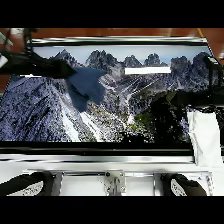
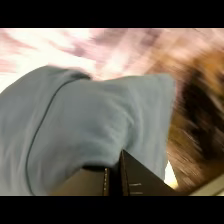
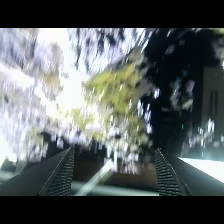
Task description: Fold the shirts.
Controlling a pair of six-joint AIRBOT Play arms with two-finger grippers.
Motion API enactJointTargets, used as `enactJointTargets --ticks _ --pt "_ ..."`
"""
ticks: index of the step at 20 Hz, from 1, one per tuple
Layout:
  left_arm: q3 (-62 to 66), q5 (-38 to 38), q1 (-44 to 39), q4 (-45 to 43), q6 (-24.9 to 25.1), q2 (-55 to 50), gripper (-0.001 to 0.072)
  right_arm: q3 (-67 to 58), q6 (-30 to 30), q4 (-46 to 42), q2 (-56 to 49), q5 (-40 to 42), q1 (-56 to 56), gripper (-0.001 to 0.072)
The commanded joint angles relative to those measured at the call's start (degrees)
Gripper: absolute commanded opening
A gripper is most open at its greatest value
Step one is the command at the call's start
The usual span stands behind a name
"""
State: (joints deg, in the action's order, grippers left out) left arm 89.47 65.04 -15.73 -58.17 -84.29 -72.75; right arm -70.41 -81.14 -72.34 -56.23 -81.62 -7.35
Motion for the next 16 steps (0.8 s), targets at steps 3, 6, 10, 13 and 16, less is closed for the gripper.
enactJointTargets --ticks 3,6,10,13,16 --pt "-6.8 -10.38 -23.1 0.35 -6.47 -4.83 0.0039 -2.84 0.85 -1.01 0.02 -13.07 -0.04 0.0621" --pt "-7.85 -14.49 -29.33 1.75 -7.02 -13.77 0.0047 -2.54 0.81 -3.74 0.02 -12.5 -0.04 0.0621" --pt "-6.88 -9.68 -26.49 7.67 -6.93 -19.47 0.0706 1.33 0.02 -3.63 0.0 -10.64 -0.04 0.0622" --pt "-6.91 0.87 -15.93 6.58 -3.72 -17.11 0.0706 6.54 1.6 -4.52 -0.04 -7.93 -0.37 0.0623" --pt "-9.03 9.97 -4.55 1.62 -3.34 -14.4 0.0707 13.75 3.54 -2.93 -0.04 -6.19 -5.01 0.0623"
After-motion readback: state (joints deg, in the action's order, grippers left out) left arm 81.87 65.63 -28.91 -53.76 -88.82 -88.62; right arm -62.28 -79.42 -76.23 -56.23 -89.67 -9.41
